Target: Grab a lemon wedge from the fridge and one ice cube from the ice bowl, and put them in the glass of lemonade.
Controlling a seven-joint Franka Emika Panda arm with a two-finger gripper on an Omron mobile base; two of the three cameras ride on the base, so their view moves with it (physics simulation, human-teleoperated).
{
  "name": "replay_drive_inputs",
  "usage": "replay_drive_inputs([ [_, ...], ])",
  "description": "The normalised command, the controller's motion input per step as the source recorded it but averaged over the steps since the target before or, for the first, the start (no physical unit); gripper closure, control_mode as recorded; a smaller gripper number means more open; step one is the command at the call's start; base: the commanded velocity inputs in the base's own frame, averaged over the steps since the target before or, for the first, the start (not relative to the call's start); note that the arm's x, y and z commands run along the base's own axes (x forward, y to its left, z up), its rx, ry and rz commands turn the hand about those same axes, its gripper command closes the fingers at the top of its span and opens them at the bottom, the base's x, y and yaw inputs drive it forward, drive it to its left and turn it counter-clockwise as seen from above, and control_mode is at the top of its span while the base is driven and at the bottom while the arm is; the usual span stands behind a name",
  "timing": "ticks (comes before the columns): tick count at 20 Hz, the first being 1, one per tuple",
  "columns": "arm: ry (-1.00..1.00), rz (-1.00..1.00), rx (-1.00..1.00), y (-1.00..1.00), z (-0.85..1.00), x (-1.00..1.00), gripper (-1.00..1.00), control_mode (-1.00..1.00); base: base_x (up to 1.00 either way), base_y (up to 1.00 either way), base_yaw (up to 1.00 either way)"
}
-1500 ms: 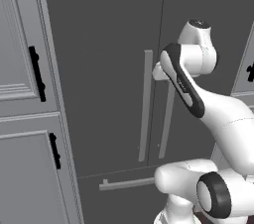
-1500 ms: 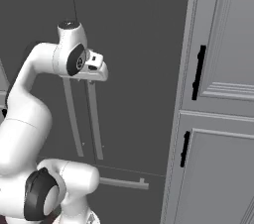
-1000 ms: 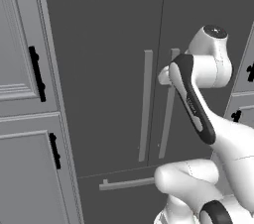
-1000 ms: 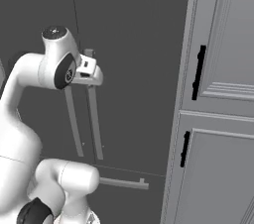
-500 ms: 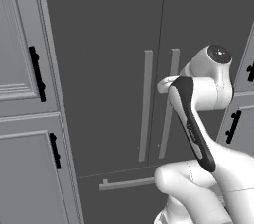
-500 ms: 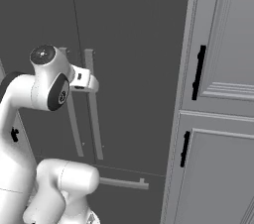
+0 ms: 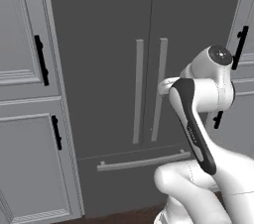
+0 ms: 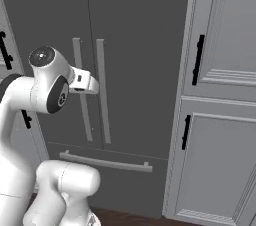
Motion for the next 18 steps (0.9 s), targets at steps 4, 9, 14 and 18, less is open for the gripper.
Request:
replay_drive_inputs([
  [4,0.0,0.0,0.0,0.0,0.0,0.0,-1.0,1.0,-0.51,0.0,0.0],
  [9,0.0,0.0,0.0,0.0,0.0,0.0,-1.0,1.0,-0.4,0.0,-0.01],
  [14,0.0,0.0,0.0,0.0,0.0,0.0,-1.0,1.0,-0.2,-0.01,-0.03],
  [18,0.0,0.0,0.0,0.0,0.0,0.0,-1.0,1.0,-0.22,-0.13,-0.09],
])
